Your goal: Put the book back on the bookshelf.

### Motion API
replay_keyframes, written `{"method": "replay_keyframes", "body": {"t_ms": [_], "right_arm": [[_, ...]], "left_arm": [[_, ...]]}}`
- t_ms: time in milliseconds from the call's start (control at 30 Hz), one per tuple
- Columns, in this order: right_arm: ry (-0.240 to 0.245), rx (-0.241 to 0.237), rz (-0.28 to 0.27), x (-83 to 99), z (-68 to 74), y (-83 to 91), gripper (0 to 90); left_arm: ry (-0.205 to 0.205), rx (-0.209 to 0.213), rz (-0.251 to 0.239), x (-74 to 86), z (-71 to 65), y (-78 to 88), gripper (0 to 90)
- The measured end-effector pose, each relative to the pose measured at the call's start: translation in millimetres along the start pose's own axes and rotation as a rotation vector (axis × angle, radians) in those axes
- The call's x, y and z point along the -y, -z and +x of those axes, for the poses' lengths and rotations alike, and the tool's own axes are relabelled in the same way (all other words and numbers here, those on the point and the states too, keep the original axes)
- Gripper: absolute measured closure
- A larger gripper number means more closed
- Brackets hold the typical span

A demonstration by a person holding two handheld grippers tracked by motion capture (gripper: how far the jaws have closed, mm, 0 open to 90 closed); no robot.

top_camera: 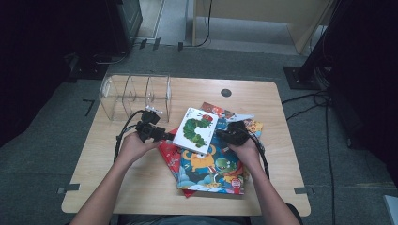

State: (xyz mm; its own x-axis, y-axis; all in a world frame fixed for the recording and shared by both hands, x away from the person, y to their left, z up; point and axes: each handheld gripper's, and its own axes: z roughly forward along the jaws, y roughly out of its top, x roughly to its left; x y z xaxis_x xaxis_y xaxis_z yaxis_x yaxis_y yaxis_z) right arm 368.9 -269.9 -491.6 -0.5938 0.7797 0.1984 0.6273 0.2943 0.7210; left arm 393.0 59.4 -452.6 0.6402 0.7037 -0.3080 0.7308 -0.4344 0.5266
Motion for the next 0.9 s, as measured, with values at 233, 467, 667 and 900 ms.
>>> {"method": "replay_keyframes", "body": {"t_ms": [233, 467, 667, 900], "right_arm": [[0.004, -0.007, 0.0, -2.6, 2.1, -3.5, 86.8], [0.021, -0.001, 0.004, -4.2, 2.2, -4.6, 86.8], [0.02, 0.0, 0.002, -4.5, 3.1, -5.5, 86.8], [0.03, 0.001, 0.002, -5.7, 4.2, -7.1, 86.9]], "left_arm": [[0.013, 0.015, 0.007, -10.7, -4.4, -13.2, 27.4], [0.009, 0.013, 0.041, -19.1, -8.7, -24.6, 26.5], [0.006, 0.01, 0.062, -22.7, -12.5, -33.5, 26.7], [0.032, 0.029, 0.063, -23.4, -10.5, -39.5, 25.6]]}}
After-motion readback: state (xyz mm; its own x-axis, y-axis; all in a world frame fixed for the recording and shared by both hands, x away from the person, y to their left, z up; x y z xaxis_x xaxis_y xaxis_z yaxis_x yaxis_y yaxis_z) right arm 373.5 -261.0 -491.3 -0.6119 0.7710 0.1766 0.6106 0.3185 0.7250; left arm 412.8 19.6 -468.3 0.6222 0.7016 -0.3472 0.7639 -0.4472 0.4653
